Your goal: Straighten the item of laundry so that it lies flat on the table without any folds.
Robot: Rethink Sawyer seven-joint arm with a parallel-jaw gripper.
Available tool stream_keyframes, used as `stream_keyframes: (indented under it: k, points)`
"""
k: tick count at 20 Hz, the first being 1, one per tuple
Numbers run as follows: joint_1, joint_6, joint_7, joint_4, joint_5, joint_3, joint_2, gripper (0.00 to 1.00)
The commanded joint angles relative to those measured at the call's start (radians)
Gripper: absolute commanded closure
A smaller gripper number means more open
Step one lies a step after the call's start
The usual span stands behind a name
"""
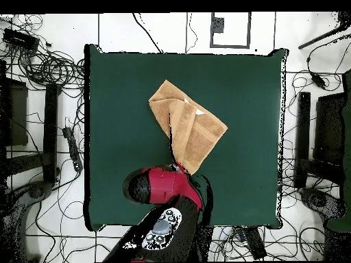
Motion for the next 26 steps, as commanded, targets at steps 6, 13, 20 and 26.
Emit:
stream_keyframes:
  k: [6,13,20,26]
  points:
    - [0.019,-0.015,0.284,0.047,0.051,0.071,-0.001,1.0]
    - [0.01,-0.037,0.282,0.076,0.054,0.102,-0.016,1.0]
    - [0.041,-0.086,0.308,0.086,0.051,0.091,-0.003,1.0]
    - [0.035,-0.162,0.308,0.113,0.045,0.111,0.009,1.0]
